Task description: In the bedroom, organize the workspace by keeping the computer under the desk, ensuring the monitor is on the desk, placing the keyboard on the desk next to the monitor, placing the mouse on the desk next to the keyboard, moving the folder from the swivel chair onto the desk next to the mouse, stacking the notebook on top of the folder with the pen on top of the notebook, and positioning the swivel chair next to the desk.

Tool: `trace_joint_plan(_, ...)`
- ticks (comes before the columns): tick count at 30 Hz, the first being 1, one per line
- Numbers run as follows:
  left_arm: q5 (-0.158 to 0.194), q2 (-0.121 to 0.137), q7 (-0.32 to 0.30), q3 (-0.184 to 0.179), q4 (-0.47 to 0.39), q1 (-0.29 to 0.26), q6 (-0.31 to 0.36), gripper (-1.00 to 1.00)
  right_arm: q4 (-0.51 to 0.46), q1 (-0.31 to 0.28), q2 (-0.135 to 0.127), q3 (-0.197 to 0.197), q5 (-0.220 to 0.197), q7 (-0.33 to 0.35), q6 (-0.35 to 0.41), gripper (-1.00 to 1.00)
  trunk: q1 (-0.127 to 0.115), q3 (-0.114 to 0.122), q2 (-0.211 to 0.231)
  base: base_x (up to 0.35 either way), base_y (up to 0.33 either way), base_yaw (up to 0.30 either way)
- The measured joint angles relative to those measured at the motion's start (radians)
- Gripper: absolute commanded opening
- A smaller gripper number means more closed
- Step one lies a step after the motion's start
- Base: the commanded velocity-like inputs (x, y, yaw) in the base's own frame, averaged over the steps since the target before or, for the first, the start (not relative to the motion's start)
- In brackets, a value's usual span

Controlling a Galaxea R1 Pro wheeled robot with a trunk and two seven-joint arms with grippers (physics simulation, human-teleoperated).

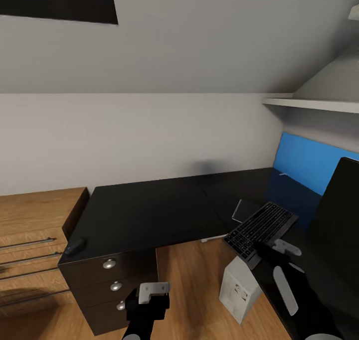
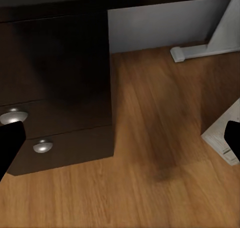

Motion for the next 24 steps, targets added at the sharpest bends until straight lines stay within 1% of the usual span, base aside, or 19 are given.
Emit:
trace_joint_plan(2,0.0,0.0,0.0,0.0,0.0,0.0,0.0,1.0,0.0,0.0,0.002,0.0,0.0,-0.001,0.0,1.0,0.0,0.0,0.0,0.0,0.0,0.0)
trace_joint_plan(4,0.0,0.0,0.0,0.0,0.0,0.0,0.0,1.0,-0.004,0.0,0.011,0.023,0.0,-0.002,0.0,1.0,0.0,0.0,0.0,0.0,0.0,0.0)
trace_joint_plan(9,0.0,0.0,0.0,0.0,0.0,0.0,0.0,1.0,-0.007,0.0,0.015,0.07,0.002,-0.004,-0.001,1.0,0.0,0.0,0.0,0.0,0.0,0.0)
trace_joint_plan(12,0.0,0.0,0.0,0.0,0.0,0.0,0.0,1.0,-0.007,0.0,0.015,0.083,0.002,-0.004,-0.001,1.0,0.0,0.0,0.0,0.0,0.0,0.0)
trace_joint_plan(24,0.0,0.0,0.0,0.0,0.001,0.0,0.0,1.0,-0.006,0.0,0.016,0.091,0.003,-0.008,-0.001,1.0,0.0,0.0,0.0,0.0,0.0,0.0)
